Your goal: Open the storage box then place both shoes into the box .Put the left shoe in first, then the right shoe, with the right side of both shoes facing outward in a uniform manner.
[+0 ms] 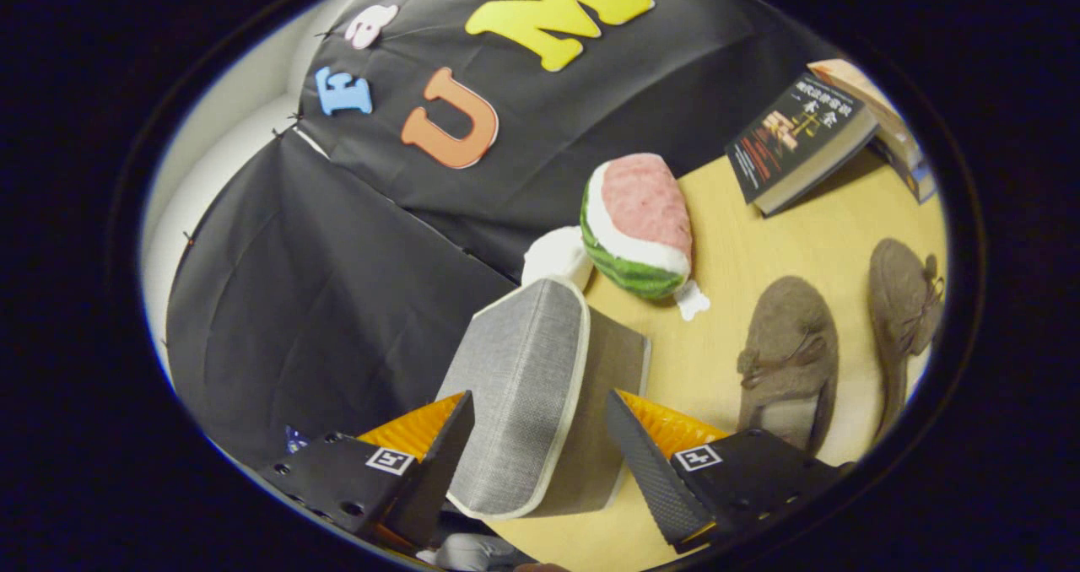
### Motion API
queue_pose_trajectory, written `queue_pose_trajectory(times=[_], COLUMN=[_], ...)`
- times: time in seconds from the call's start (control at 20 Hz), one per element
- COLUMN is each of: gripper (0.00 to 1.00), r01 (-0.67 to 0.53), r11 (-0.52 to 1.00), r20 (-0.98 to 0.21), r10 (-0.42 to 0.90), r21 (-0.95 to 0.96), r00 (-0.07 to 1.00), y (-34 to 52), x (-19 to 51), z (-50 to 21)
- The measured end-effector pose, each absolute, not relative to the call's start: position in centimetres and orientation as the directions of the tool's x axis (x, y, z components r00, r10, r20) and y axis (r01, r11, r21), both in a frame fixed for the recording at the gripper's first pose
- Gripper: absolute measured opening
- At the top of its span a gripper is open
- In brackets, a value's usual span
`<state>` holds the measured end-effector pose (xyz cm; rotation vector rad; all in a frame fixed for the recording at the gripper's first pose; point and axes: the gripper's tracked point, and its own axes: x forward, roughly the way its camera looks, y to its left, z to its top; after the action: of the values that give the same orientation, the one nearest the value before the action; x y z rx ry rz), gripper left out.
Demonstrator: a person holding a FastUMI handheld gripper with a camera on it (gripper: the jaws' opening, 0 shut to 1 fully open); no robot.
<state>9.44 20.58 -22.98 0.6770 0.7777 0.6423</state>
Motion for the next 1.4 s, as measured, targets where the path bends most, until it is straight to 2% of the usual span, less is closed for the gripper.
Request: queue_pose_trajectory(times=[0.5,0.55,0.6,0.65,1.05,1.15,1.25,1.35,1.4], gripper=[0.94,0.92,0.85,0.79,0.78,0.57,0.35,0.13,0.13], r01=[-0.087,-0.069,-0.053,-0.050,-0.125,-0.182,-0.172,-0.188,-0.206], r11=[0.390,0.362,0.337,0.324,0.337,0.360,0.488,0.471,0.464], r20=[-0.318,-0.302,-0.287,-0.277,-0.258,-0.263,-0.360,-0.340,-0.325], r10=[0.844,0.856,0.865,0.871,0.871,0.874,0.801,0.813,0.816], r21=[0.917,0.930,0.940,0.945,0.933,0.915,0.856,0.862,0.862], r00=[0.432,0.419,0.412,0.406,0.418,0.408,0.479,0.473,0.477], y=[24.4,24.8,25.0,25.0,23.6,23.7,23.2,23.6,23.9], x=[10.5,10.5,10.4,10.3,8.9,8.1,9.0,8.6,8.6], z=[-25.3,-25.2,-24.9,-24.8,-20.9,-19.9,-20.9,-19.1,-18.1])
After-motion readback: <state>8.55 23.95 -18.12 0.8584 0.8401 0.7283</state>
